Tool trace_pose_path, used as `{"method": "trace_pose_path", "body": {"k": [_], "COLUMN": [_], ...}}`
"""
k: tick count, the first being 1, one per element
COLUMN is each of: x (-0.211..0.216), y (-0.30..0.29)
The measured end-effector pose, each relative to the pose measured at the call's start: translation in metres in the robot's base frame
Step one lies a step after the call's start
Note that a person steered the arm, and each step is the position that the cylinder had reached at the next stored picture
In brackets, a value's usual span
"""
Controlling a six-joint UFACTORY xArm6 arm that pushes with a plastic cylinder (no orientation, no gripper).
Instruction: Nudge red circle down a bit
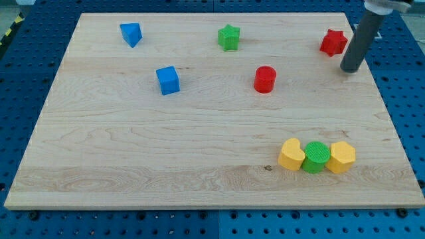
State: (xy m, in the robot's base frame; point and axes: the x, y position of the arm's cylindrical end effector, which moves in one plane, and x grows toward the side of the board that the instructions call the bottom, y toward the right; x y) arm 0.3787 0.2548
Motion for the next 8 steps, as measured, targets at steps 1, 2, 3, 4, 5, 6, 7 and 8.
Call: {"method": "trace_pose_path", "body": {"k": [1,2,3,4,5,6,7,8], "x": [0.008,-0.016,-0.041,-0.054,-0.074,-0.076,-0.075,-0.088], "y": [0.0,0.0,0.0,0.0,0.0,0.003,0.006,0.006]}}
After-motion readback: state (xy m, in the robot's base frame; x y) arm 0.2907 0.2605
